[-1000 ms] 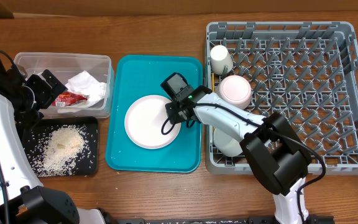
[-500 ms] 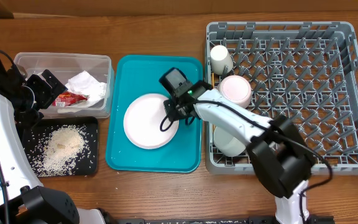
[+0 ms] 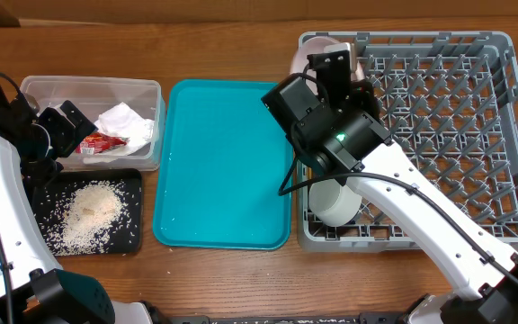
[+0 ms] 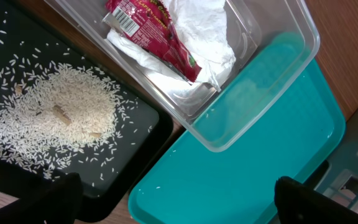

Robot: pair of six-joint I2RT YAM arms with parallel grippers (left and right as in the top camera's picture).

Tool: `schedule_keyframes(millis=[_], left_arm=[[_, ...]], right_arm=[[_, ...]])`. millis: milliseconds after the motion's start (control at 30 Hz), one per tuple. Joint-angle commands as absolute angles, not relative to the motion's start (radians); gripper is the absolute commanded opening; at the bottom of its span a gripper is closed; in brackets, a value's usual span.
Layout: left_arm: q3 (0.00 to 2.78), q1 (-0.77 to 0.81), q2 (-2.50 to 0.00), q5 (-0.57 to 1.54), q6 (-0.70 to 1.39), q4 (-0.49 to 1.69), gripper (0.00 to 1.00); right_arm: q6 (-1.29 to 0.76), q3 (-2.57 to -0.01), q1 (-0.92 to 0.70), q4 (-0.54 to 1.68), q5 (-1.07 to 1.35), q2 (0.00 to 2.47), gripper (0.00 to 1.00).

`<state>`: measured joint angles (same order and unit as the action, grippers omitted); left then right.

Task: Sort waste into correct bins and load items into the dishwasher
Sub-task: 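Carry the white plate right to the back of the rack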

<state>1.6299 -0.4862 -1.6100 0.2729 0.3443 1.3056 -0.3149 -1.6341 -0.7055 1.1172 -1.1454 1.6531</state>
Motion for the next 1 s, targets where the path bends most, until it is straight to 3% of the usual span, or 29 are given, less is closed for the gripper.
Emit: schedule_keyframes(millis=[0, 300, 533, 833, 967], left_arm=[[1.650, -0.490, -1.602, 0.270, 0.355, 1.304, 1.00], [1.650, -0.490, -1.602, 0.270, 0.355, 1.304, 1.00], [1.650, -0.490, -1.602, 0.270, 0.355, 1.304, 1.00], [1.650, -0.490, -1.602, 0.270, 0.355, 1.304, 1.00], [1.650, -0.490, -1.602, 0.270, 0.355, 1.304, 1.00]], right_arm=[[-0.342, -1.643, -0.660, 1.137, -1.308, 1.645, 0.04], [-0.341, -1.643, -0.385, 1.165, -1.204, 1.646, 0.04], [-0.341, -1.643, -0.183, 1.165, -0.887, 1.647, 0.04], [-0.237, -1.643, -0.156, 1.180, -0.813, 1.716, 0.04], [-0.226, -1.643, -0.156, 1.181, -0.982, 1.749, 0.04]])
